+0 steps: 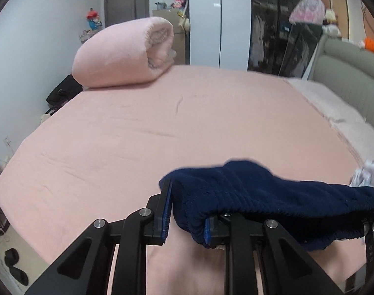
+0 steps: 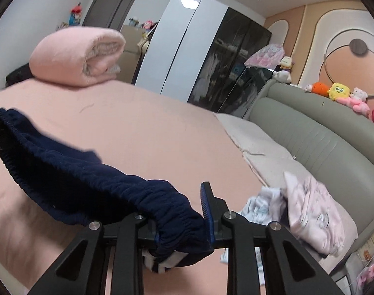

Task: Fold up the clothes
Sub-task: 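Grasp the navy pants edge with the left gripper beside the right gripper, then lift the navy pants with both grippers and lay them flat on the bed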

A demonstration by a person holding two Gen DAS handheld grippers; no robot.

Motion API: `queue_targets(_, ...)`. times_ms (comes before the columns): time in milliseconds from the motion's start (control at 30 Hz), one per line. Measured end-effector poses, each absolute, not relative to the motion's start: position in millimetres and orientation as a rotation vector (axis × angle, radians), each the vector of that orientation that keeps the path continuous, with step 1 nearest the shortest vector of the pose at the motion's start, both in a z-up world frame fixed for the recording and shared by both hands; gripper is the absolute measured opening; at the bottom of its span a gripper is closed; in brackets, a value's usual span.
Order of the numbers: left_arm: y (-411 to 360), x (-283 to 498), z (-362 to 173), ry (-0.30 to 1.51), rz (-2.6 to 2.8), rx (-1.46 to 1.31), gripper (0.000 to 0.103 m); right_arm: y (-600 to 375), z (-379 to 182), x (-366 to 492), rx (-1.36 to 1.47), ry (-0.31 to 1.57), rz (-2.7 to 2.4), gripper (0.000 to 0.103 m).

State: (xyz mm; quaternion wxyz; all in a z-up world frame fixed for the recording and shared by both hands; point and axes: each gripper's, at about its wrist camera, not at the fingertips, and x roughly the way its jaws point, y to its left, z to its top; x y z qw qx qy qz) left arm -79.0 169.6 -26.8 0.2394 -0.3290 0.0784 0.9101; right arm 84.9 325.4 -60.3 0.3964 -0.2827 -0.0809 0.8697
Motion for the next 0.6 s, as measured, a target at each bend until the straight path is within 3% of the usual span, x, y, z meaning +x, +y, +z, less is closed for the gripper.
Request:
queue_targets(267, 175, -94, -6, 0.308, 2.548, -0.802, 0.018, 312, -23, 68, -0.642, -0.295, 2.232, 0.022)
queue_targets(467, 178, -130, 25, 0.059, 2.49, -0.861, 0.018, 329, 6, 34, -0.597, -0.372, 2.226, 0.022)
queue_targets(600, 197, -147, 54, 0.131, 2.498, -0.786, 0.018, 351, 31, 14, -0.564, -0.353, 2.241, 0.022)
